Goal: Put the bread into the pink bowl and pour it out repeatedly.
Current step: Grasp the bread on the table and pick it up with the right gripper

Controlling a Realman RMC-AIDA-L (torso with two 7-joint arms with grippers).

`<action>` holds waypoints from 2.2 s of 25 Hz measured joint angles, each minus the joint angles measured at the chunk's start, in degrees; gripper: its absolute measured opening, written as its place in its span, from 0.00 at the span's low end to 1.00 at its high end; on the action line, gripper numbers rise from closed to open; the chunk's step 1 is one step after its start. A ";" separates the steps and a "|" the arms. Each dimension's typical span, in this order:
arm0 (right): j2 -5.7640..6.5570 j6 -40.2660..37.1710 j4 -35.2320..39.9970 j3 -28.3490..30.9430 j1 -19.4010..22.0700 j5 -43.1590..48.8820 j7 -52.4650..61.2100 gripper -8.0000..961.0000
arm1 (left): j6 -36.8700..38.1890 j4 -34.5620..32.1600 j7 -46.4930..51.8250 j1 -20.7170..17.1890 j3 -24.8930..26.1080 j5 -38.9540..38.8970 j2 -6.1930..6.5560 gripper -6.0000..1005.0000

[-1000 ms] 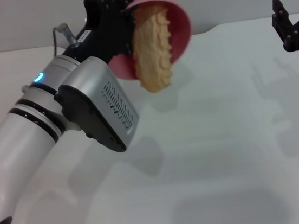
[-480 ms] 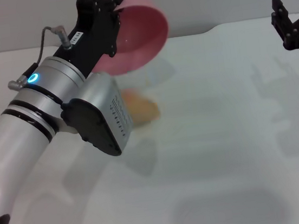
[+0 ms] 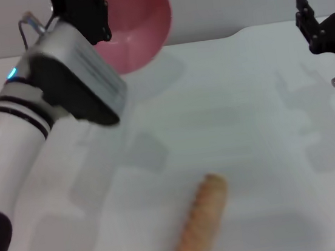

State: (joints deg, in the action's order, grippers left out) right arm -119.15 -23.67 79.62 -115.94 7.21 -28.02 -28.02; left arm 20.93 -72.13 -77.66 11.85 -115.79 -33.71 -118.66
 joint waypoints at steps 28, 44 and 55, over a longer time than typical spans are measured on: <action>0.39 24.56 4.54 1.67 -4.07 -6.18 3.99 0.61 | -39.41 -2.61 17.86 1.06 19.98 -53.14 0.70 0.06; 0.35 70.50 13.54 12.86 -15.05 -2.72 17.46 0.61 | -38.07 -6.31 13.69 -1.31 19.71 -50.78 0.73 0.06; 0.16 74.00 13.23 10.56 -18.14 4.39 23.24 0.61 | -38.24 -13.27 19.00 -4.93 18.53 -40.38 0.68 0.06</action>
State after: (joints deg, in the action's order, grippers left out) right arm -118.98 50.33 92.85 -105.38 -10.93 -23.63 -4.78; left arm -17.31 -85.40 -58.65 6.92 -97.25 -74.09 -117.97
